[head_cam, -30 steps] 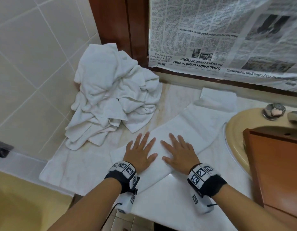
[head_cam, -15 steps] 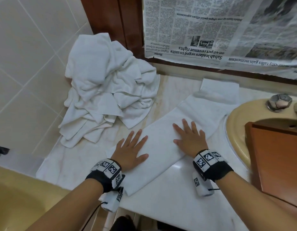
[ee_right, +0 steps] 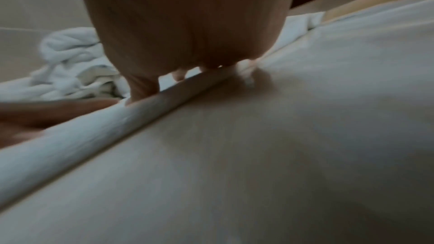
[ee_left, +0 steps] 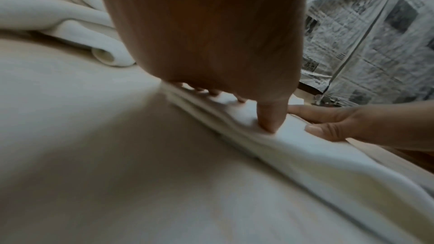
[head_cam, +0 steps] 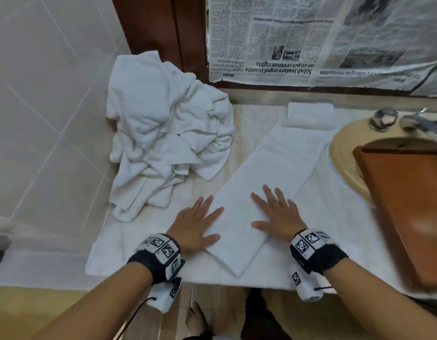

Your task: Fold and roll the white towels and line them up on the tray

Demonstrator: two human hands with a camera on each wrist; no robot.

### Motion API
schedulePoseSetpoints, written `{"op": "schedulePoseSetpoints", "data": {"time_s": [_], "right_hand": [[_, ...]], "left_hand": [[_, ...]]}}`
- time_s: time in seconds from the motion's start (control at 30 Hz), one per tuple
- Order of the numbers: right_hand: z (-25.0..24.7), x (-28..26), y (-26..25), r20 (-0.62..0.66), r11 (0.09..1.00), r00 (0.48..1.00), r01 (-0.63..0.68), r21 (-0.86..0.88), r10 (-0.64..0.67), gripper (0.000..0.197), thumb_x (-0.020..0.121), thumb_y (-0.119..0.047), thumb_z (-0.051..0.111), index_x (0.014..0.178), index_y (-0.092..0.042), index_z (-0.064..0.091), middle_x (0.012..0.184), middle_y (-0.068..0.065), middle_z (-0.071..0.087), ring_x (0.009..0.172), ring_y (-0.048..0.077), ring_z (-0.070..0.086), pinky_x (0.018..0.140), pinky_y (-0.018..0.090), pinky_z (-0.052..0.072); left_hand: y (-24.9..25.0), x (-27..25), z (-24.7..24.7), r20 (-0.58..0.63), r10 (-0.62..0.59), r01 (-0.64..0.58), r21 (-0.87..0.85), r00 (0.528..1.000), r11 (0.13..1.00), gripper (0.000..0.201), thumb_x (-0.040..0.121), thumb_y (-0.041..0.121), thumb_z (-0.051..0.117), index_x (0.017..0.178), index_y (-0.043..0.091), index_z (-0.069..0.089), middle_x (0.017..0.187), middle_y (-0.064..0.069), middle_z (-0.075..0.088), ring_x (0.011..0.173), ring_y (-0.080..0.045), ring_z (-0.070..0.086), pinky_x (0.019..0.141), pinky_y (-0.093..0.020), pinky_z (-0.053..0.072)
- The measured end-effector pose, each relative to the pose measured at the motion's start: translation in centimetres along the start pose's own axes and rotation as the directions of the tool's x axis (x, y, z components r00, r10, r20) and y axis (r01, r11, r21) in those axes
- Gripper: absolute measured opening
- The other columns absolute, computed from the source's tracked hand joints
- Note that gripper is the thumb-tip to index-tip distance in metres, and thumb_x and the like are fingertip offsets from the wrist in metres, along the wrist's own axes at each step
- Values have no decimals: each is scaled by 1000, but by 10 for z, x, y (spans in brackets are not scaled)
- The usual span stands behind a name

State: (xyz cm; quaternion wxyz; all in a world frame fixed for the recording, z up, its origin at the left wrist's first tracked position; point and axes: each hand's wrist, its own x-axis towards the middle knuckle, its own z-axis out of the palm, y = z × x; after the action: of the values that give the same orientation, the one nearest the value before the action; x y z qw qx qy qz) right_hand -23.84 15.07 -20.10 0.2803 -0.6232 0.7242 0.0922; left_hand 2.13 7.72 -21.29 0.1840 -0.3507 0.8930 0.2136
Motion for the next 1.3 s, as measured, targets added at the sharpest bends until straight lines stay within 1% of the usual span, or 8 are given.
{"op": "schedulePoseSetpoints", "data": {"time_s": [0.2, 0.5, 0.6, 0.67, 0.73, 0.93, 1.07, 1.3], "right_hand": [[3, -16, -33, -177, 971, 955, -237, 26, 238, 65, 98, -41, 42, 153, -36, 8, 161, 4, -15, 147, 28, -16, 118, 49, -1], [70, -64, -45, -167, 999, 986, 24, 30, -19, 85, 79, -77, 9, 151, -36, -10, 153, -5, -34, 141, 18, -30, 115, 38, -9], [66, -84, -33, -332, 922, 937, 31, 386, 107, 70, 88, -57, 33, 148, -21, 34, 160, 3, 16, 148, 21, 11, 116, 29, 8], [66, -95, -23, -524, 843, 802, 50, 536, 285, 37, 92, -22, 56, 125, -5, 60, 130, 14, 57, 124, 30, 49, 107, 30, 35], [62, -105, -11, -553, 827, 726, -38, 561, 409, 27, 90, -12, 59, 116, -5, 62, 112, 13, 58, 106, 28, 54, 95, 32, 44], [43, -117, 9, -116, 563, 857, -222, 796, 502, 40, 90, -28, 61, 120, -19, 37, 107, 7, 54, 93, 22, 56, 78, 26, 45], [33, -120, 12, -11, 511, 932, -189, 838, 363, 50, 86, -10, 58, 126, -26, 33, 90, 3, 54, 78, 16, 56, 59, 20, 43], [33, -129, 26, 1, 572, 965, -156, 805, 263, 75, 76, -3, 67, 130, -36, 26, 108, 3, 48, 79, 15, 54, 63, 20, 45]], "left_hand": [[2, -11, 15, 26, 33, -35, 79, 999, 996, 83, 73, 79, 0, 147, 46, -18, 149, 8, -41, 142, -19, -31, 117, -45, -4], [37, -12, 20, 87, 2, -10, 85, 996, 996, 75, 86, 76, 10, 146, 44, -22, 146, 7, -45, 138, -31, -37, 115, -52, -8], [54, -5, 16, 136, -5, -5, 73, 991, 997, 71, 93, 70, 20, 145, 46, -23, 140, 10, -50, 136, -35, -39, 114, -54, -12], [67, 2, 16, 156, -11, -1, 75, 988, 997, 72, 92, 71, 19, 145, 46, -23, 138, 10, -51, 135, -37, -40, 114, -54, -12], [81, 9, 16, 164, -22, 10, 74, 986, 997, 72, 92, 71, 18, 145, 46, -23, 139, 10, -50, 134, -40, -39, 114, -56, -12], [115, 28, 15, 168, -61, 49, 73, 984, 996, 74, 90, 74, 19, 146, 46, -22, 142, 11, -49, 135, -43, -38, 114, -59, -11], [131, 40, 9, 164, -86, 79, 50, 983, 996, 76, 88, 75, 22, 145, 49, -21, 147, 13, -45, 137, -41, -36, 114, -59, -10], [145, 51, 3, 161, -134, 138, -11, 978, 990, 77, 88, 76, 25, 145, 51, -21, 147, 15, -43, 137, -38, -37, 112, -61, -11]]}}
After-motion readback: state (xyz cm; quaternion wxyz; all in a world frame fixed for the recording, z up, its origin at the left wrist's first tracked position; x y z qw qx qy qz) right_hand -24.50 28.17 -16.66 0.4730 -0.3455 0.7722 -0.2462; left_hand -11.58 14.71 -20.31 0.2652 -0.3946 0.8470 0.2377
